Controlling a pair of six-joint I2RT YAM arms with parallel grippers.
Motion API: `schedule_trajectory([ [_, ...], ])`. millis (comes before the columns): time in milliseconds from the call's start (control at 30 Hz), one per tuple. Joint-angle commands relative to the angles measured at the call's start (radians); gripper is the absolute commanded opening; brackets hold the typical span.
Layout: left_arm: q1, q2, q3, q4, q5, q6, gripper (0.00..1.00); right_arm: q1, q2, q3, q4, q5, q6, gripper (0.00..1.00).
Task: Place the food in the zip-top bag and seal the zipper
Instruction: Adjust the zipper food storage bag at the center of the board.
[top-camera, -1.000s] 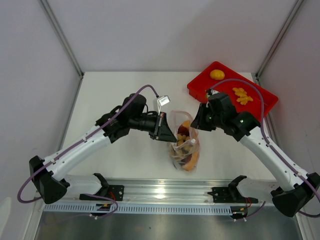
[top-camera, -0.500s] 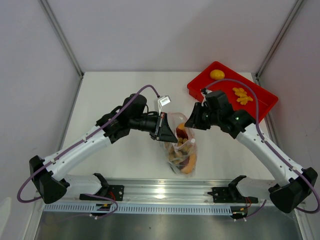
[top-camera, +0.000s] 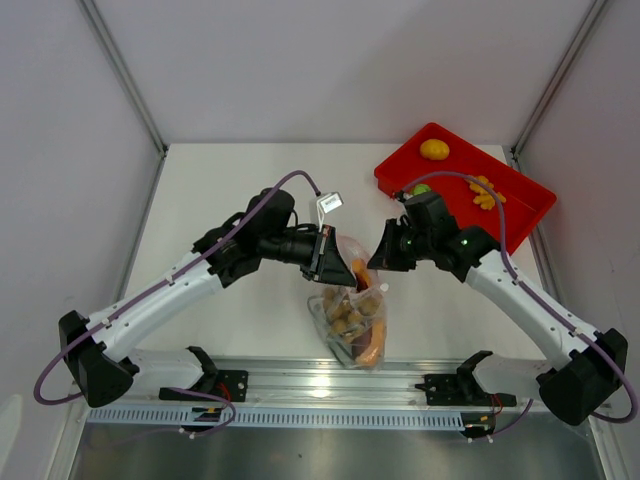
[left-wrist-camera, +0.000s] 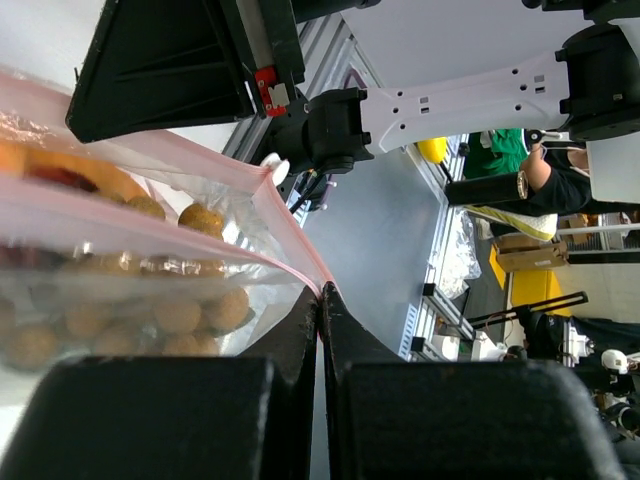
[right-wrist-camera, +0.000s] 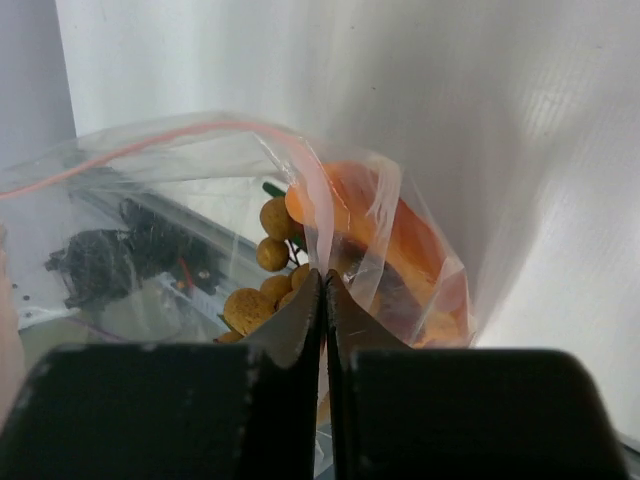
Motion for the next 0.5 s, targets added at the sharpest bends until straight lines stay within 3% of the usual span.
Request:
schedule_trajectory([
  [0,-0.01,-0.001,0.033,0.027,0.027,-0.013,0.01,0.006,0.013,0.032,0.048,-0.022,-0.022,0.0],
  [233,-0.008,-0.031,0.03,-0.032,-0.072,-0.011,0.01,0.008,0.0,0.215,-0.036,0.104,-0.212,0.0],
  [467,0.026,-0.163,0.002,-0.118,-0.278,-0.079,0.0,0.121,-0.078,0.329,-0.095,0.17,-0.378,0.0],
])
